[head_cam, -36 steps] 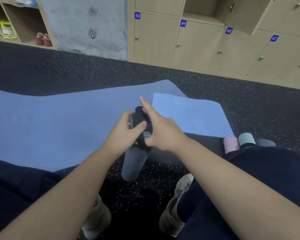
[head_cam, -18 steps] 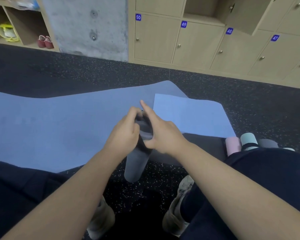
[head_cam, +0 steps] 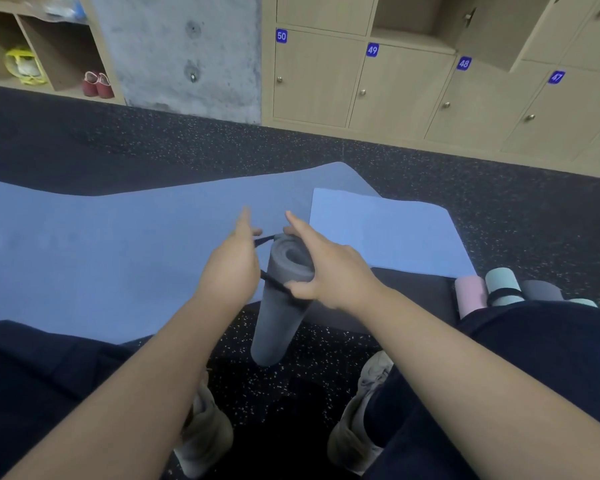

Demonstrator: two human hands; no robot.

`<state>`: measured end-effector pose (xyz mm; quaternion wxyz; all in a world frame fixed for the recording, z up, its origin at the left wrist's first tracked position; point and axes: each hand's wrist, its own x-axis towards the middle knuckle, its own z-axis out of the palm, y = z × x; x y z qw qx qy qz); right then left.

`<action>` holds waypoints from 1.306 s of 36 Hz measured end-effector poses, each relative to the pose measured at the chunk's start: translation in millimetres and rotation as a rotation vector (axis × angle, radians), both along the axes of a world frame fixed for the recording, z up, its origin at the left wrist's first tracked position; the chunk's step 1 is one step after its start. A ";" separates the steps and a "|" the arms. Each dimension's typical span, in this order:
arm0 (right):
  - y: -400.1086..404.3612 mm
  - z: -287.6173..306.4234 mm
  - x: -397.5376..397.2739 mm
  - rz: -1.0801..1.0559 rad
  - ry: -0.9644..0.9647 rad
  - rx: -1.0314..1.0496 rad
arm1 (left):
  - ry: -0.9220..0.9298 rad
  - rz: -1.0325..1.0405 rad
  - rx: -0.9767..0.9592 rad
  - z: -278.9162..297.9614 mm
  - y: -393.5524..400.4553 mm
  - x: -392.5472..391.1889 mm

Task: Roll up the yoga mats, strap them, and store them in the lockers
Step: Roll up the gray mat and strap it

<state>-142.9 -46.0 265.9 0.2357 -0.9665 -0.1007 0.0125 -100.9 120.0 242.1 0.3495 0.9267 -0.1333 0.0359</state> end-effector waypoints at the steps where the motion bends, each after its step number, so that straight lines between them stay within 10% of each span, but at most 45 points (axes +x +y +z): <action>1: -1.4 -0.1 -0.4 0.002 0.003 0.003 | 0.031 0.008 0.024 -1.9 2.1 3.8; 22: -13.6 -21.8 6.4 -0.174 -0.006 0.344 | -0.600 -0.301 0.153 -41.4 4.1 -10.7; 36: -27.8 -35.0 1.4 -0.283 0.049 0.474 | -0.401 -0.527 0.148 -35.6 9.7 -11.7; 47: -37.8 -52.8 0.8 -0.175 0.021 0.451 | -0.174 -0.276 0.028 -38.9 22.0 -4.5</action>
